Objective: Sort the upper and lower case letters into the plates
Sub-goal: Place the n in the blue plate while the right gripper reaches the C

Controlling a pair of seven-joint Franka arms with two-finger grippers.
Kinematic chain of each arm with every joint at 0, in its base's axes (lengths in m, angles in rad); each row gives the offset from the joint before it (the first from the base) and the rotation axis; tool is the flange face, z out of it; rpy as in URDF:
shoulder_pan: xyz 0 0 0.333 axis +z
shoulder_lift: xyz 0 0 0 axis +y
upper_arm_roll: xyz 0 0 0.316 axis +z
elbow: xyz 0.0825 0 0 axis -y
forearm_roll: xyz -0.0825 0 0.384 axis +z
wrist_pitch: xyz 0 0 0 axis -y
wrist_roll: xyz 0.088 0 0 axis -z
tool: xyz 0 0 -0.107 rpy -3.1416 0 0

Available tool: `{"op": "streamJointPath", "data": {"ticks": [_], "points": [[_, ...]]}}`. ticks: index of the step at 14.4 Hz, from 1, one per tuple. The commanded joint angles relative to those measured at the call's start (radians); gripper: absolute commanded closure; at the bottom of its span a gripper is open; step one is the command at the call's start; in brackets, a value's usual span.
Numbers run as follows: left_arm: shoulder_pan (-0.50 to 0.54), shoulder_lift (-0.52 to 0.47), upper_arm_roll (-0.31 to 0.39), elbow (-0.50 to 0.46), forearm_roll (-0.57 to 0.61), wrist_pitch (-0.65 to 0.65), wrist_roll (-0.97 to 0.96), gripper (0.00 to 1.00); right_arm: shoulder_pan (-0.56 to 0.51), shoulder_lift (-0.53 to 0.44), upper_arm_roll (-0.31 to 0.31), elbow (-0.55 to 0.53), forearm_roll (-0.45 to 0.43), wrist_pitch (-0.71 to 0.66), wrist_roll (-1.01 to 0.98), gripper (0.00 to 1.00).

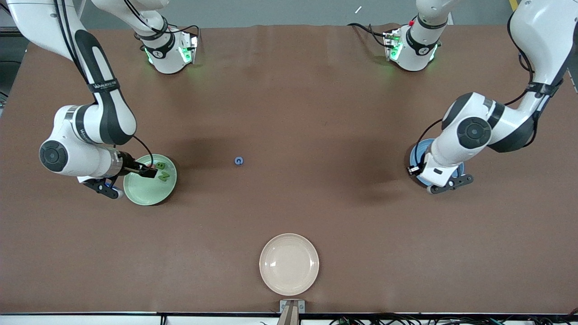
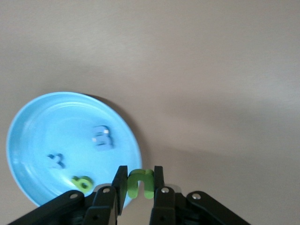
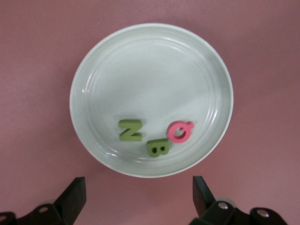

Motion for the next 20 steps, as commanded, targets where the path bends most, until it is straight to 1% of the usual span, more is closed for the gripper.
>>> {"op": "streamJointPath", "data": {"ticks": [1, 3, 5, 8, 11, 13, 15, 18, 20], "points": [[0.069, 0.004, -0.015, -0.036, -0.003, -0.005, 0.075, 0.90, 0.026, -0.030, 0.000, -0.013, 0.055, -0.004, 0.223, 0.00], [0.098, 0.031, -0.012, -0.039, 0.008, 0.003, 0.103, 0.90, 0.022, -0.050, -0.001, -0.014, 0.128, -0.016, 0.413, 0.00], [0.124, 0.064, -0.010, -0.039, 0.055, 0.003, 0.118, 0.90, 0.026, -0.058, -0.001, -0.008, 0.130, -0.030, 0.452, 0.00], [0.148, 0.111, 0.008, -0.037, 0.132, 0.004, 0.121, 0.90, 0.037, -0.050, 0.000, 0.043, 0.123, -0.031, 0.452, 0.00], [0.152, 0.151, 0.023, -0.031, 0.175, 0.019, 0.126, 0.90, 0.101, -0.056, 0.000, 0.041, 0.129, -0.047, 0.501, 0.00], [0.152, 0.173, 0.040, -0.028, 0.216, 0.021, 0.126, 0.90, 0.170, -0.056, -0.001, 0.030, 0.129, -0.027, 0.628, 0.00], [0.152, 0.180, 0.048, -0.027, 0.233, 0.030, 0.127, 0.90, 0.222, -0.055, -0.001, 0.006, 0.129, 0.025, 0.749, 0.00], [0.152, 0.183, 0.057, -0.027, 0.235, 0.044, 0.127, 0.90, 0.314, -0.049, -0.001, -0.098, 0.127, 0.229, 0.884, 0.00], [0.154, 0.183, 0.057, -0.030, 0.237, 0.050, 0.132, 0.90, 0.366, -0.032, -0.003, -0.112, 0.120, 0.290, 0.969, 0.00]]}}
